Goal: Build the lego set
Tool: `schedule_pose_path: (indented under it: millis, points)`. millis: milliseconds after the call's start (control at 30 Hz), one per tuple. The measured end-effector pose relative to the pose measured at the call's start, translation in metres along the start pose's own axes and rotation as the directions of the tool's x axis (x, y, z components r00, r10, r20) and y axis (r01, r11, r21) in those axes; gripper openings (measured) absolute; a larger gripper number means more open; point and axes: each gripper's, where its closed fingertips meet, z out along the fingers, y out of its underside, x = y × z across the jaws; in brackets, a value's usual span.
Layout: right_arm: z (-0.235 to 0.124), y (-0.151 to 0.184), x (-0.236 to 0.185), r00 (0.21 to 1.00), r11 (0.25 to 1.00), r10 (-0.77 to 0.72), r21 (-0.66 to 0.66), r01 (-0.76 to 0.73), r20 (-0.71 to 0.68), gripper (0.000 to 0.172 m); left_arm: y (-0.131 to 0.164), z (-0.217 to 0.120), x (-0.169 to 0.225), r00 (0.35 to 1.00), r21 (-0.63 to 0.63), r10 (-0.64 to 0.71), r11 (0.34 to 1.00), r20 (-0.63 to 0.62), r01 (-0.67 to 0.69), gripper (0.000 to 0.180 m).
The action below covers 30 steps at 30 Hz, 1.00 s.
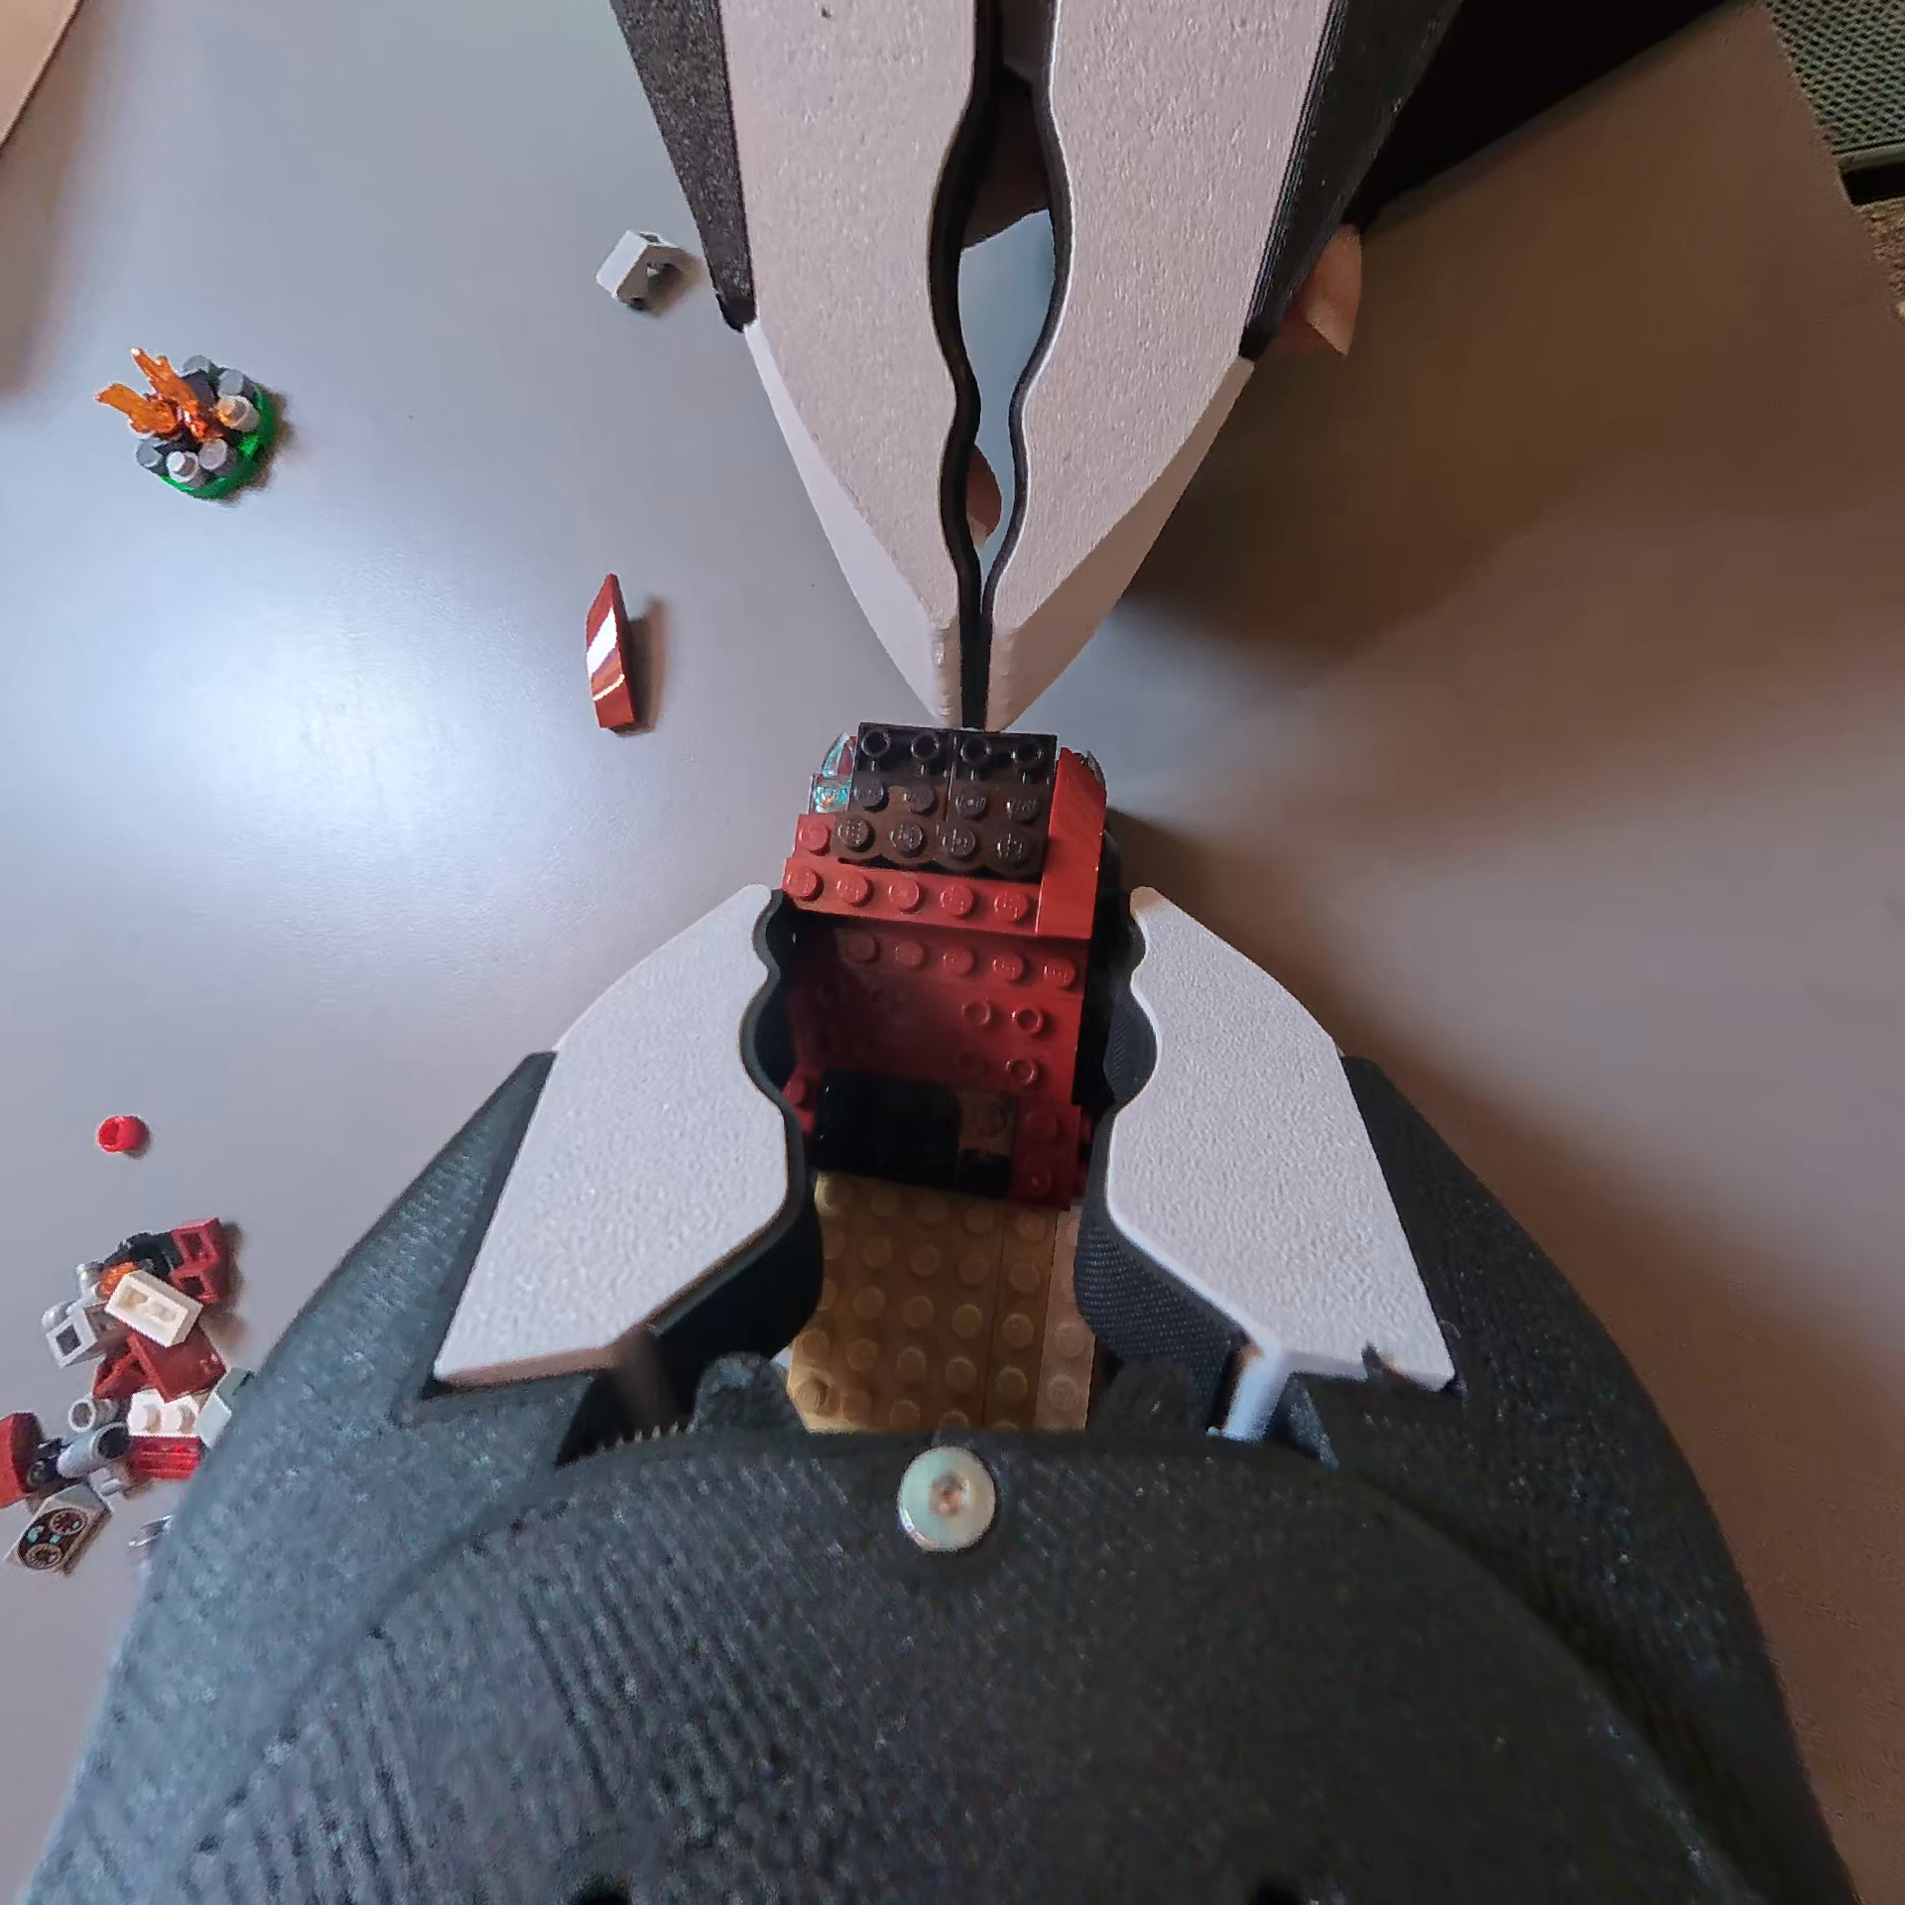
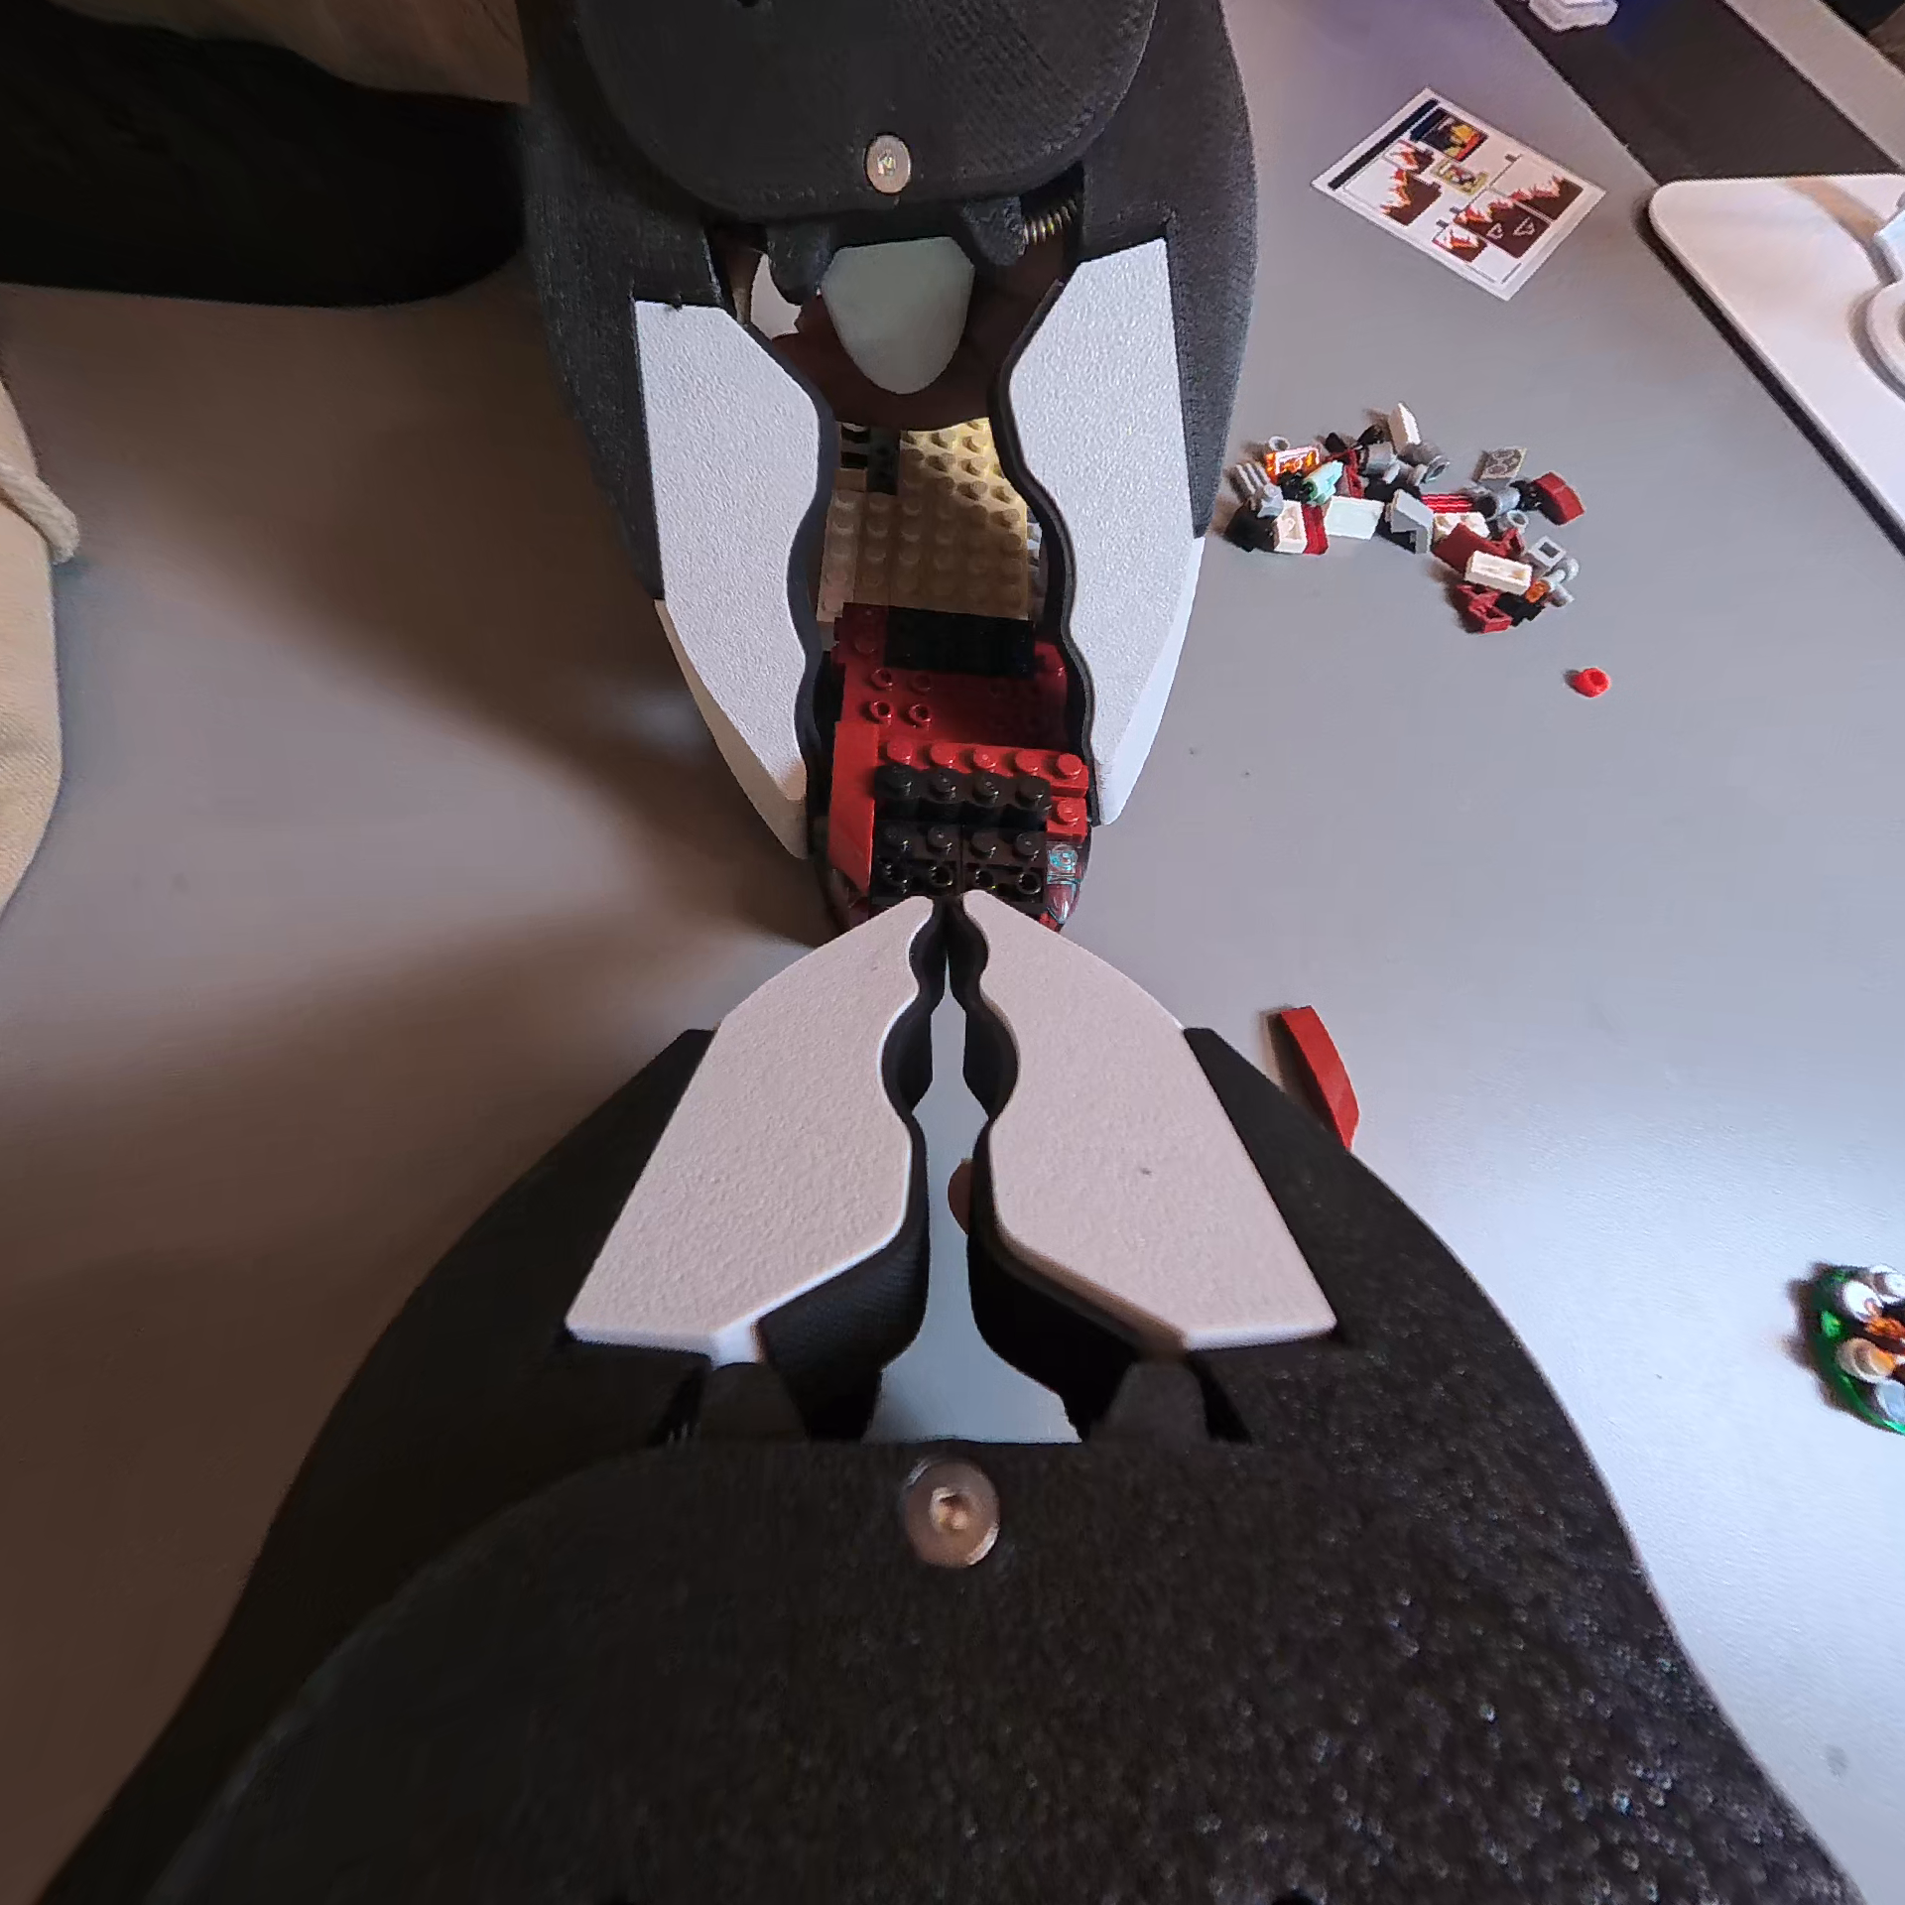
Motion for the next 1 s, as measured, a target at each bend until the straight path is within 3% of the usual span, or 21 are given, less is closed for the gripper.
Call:
schedule_pose_path:
  millis: [1000]
  points:
    - [0.004,0.009,0.003,0.999,0.997,-0.021,-0.081,0.018,-0.044,0.000,-0.001,0.001,-0.005,0.994,-0.030,-0.070,0.997,0.081,0.072,0.060]
